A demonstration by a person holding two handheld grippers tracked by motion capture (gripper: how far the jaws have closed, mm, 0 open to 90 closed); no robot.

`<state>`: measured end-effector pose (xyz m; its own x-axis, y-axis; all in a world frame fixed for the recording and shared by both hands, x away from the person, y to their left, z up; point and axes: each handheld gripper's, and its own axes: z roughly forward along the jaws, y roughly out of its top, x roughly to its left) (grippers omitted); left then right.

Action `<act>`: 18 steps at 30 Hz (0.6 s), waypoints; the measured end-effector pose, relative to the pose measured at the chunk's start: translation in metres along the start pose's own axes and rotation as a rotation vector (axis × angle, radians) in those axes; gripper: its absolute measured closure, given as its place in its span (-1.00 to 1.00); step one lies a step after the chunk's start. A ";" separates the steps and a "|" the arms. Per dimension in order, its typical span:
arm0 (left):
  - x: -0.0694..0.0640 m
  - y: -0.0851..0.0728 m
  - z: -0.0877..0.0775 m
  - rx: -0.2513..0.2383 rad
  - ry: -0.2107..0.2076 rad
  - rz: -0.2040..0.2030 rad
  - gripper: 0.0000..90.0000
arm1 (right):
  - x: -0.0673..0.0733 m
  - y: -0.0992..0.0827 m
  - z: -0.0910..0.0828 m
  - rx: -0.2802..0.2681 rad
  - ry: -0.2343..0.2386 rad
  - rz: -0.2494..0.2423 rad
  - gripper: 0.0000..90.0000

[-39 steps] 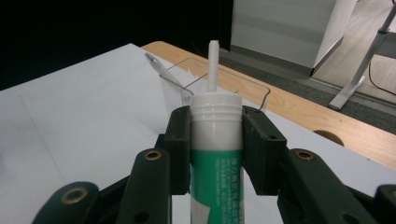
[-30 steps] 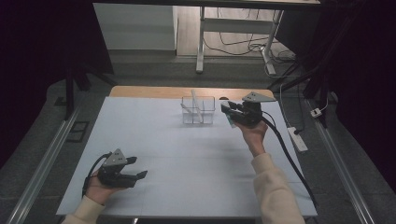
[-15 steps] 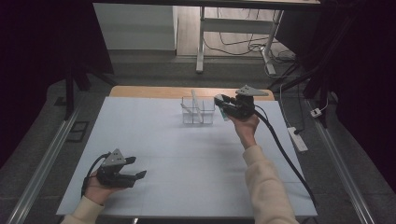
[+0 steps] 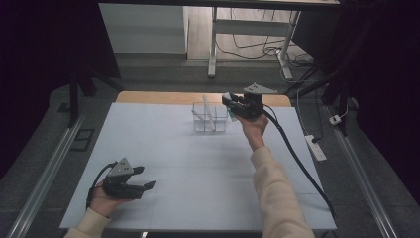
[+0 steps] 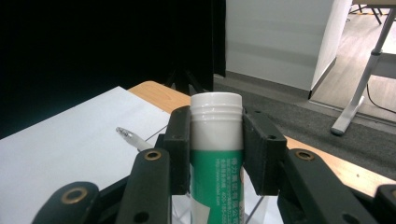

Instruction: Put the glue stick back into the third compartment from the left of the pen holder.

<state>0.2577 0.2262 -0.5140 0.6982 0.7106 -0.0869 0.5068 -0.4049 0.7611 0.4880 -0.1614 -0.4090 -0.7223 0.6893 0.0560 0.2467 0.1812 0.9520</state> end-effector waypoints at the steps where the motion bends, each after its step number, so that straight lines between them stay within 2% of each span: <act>1: 0.000 0.000 0.000 0.000 0.000 0.000 -0.36 | 0.000 0.001 0.001 -0.003 0.005 0.002 0.43; 10: 0.001 0.000 -0.001 -0.003 0.000 -0.001 -0.36 | -0.003 0.004 0.020 -0.006 0.004 0.009 0.43; 12: 0.001 0.000 -0.001 -0.003 0.000 -0.001 -0.36 | -0.004 0.003 0.025 -0.016 -0.015 0.005 0.43; 18: 0.002 -0.001 0.000 0.003 0.003 0.002 -0.36 | -0.010 -0.002 0.037 -0.016 -0.026 0.013 0.43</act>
<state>0.2583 0.2276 -0.5149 0.6974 0.7117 -0.0837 0.5072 -0.4077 0.7593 0.5186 -0.1426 -0.4223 -0.7018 0.7097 0.0607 0.2454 0.1609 0.9560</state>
